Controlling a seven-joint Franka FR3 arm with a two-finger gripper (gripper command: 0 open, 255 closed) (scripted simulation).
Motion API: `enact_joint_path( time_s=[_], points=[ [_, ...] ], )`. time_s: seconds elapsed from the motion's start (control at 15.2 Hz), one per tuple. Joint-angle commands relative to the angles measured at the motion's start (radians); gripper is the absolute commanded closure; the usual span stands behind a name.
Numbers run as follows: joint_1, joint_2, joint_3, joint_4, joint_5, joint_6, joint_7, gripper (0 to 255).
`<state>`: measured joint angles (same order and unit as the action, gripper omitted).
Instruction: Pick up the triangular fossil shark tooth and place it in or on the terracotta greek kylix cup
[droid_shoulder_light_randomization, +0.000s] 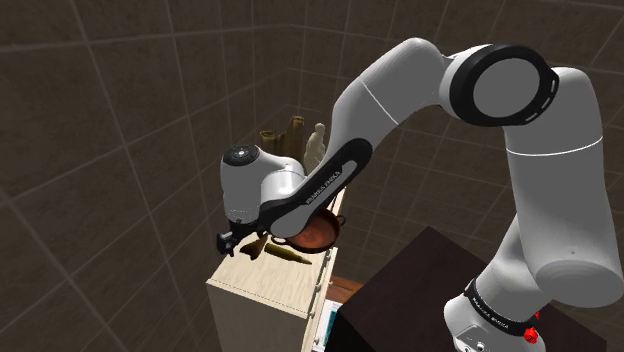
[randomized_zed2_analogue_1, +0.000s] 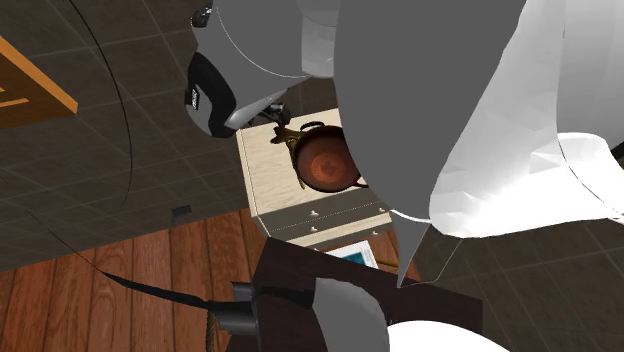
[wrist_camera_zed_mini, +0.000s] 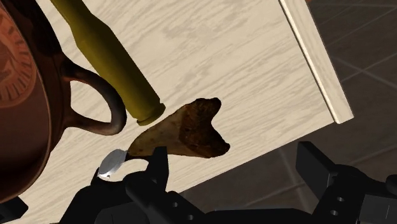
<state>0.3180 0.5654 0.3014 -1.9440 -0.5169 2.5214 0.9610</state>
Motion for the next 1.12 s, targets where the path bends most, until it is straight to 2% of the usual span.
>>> enact_joint_path(
  time_s=[0.0,0.26,0.33,0.92,0.99,1.06],
  points=[
    [0.001,0.003,-0.001,0.002,-0.002,0.002,0.001,0],
    [0.001,0.003,-0.001,0.002,-0.001,0.002,0.001,0],
    [0.001,0.003,-0.001,0.002,-0.001,0.002,0.001,255],
    [0.001,0.003,-0.001,0.002,-0.001,0.002,0.001,255],
    [0.001,0.003,-0.001,0.002,-0.001,0.002,0.001,0],
    [-0.045,0.115,0.036,0.223,0.216,-0.287,0.001,0]
  ],
)
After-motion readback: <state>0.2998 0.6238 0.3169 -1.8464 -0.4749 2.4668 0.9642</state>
